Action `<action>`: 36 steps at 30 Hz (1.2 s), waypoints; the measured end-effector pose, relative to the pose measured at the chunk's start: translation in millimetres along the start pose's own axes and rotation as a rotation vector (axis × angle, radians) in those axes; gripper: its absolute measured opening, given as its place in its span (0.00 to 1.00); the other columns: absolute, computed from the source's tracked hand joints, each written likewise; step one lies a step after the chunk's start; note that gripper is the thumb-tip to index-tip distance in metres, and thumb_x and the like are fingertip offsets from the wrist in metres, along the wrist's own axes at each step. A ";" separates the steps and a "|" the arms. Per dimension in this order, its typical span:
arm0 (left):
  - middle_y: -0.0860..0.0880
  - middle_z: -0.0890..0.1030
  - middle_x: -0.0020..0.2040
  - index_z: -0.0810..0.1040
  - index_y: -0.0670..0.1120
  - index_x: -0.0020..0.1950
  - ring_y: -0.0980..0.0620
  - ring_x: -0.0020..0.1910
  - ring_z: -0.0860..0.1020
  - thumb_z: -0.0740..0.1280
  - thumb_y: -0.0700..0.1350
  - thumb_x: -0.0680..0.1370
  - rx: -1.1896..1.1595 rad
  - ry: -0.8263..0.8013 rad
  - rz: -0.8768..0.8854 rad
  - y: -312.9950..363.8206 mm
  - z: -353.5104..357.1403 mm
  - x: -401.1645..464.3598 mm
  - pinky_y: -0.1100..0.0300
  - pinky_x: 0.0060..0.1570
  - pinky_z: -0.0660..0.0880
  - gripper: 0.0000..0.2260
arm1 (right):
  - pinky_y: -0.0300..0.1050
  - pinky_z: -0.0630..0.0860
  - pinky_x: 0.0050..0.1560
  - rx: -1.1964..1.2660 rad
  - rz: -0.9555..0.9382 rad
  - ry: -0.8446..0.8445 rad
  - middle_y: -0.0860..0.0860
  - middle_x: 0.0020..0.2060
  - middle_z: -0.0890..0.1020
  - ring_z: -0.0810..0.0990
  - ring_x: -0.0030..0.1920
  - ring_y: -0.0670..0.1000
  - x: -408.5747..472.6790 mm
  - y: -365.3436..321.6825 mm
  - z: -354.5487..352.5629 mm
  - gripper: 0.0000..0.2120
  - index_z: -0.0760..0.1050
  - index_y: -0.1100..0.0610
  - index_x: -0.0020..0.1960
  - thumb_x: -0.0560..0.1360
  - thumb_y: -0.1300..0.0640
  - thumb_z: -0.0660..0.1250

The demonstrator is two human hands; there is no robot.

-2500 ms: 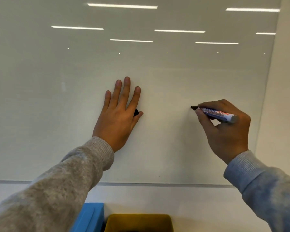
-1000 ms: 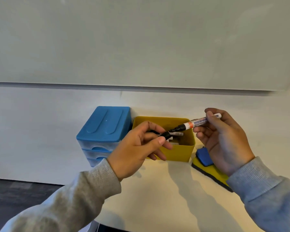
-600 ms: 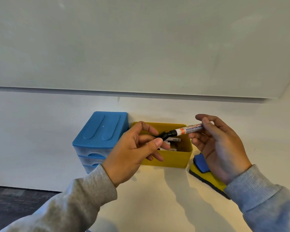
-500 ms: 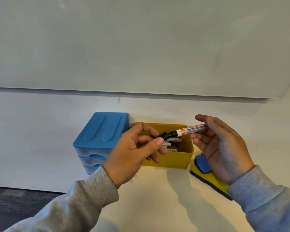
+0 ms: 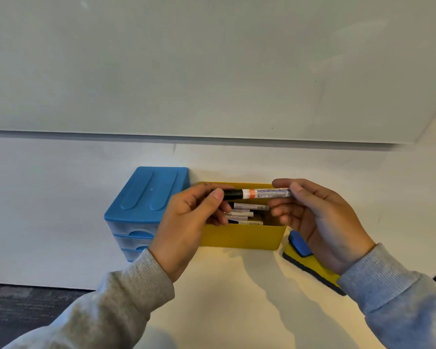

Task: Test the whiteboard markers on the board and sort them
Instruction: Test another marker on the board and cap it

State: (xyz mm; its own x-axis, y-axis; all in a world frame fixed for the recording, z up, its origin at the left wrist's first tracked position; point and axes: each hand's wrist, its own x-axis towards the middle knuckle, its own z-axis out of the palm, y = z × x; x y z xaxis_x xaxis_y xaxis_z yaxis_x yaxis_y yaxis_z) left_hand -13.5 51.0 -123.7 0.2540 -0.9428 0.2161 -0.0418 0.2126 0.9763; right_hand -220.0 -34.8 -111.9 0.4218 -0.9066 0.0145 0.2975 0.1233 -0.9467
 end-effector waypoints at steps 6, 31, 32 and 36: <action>0.55 0.81 0.41 0.78 0.44 0.54 0.58 0.40 0.79 0.55 0.53 0.83 0.318 -0.108 0.086 -5.4 4.8 -3.4 0.64 0.39 0.77 0.17 | 0.41 0.70 0.32 -0.190 -0.047 -0.079 0.57 0.34 0.78 0.73 0.33 0.51 -1.8 2.7 -0.1 0.12 0.79 0.66 0.53 0.79 0.57 0.63; 0.63 0.74 0.22 0.71 0.54 0.33 0.68 0.28 0.75 0.54 0.50 0.85 0.406 0.089 0.019 3.0 20.6 -17.6 0.78 0.28 0.65 0.20 | 0.39 0.74 0.40 -0.831 -0.401 -0.350 0.41 0.43 0.82 0.79 0.42 0.45 -11.6 15.7 -1.2 0.04 0.79 0.50 0.47 0.75 0.50 0.70; 0.63 0.74 0.22 0.70 0.54 0.33 0.68 0.27 0.75 0.54 0.49 0.85 0.405 0.098 0.029 3.3 21.1 -17.3 0.78 0.27 0.65 0.20 | 0.40 0.74 0.40 -0.809 -0.389 -0.350 0.42 0.43 0.83 0.79 0.42 0.46 -11.1 16.3 -1.0 0.04 0.79 0.50 0.46 0.75 0.50 0.70; 0.62 0.73 0.21 0.68 0.54 0.32 0.68 0.26 0.75 0.54 0.47 0.85 0.410 0.097 0.060 4.2 21.7 -17.8 0.78 0.27 0.65 0.21 | 0.32 0.70 0.36 -0.683 -0.289 -0.375 0.40 0.37 0.82 0.78 0.36 0.41 -10.2 16.3 0.8 0.05 0.79 0.55 0.44 0.75 0.54 0.73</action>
State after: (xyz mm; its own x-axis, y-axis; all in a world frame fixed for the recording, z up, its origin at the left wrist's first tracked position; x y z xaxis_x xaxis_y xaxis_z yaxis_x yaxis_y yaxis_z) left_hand -39.2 63.1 -123.1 0.3285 -0.8991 0.2894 -0.4354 0.1278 0.8911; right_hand -218.8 -23.2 -127.2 0.7017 -0.6554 0.2795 -0.0960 -0.4756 -0.8744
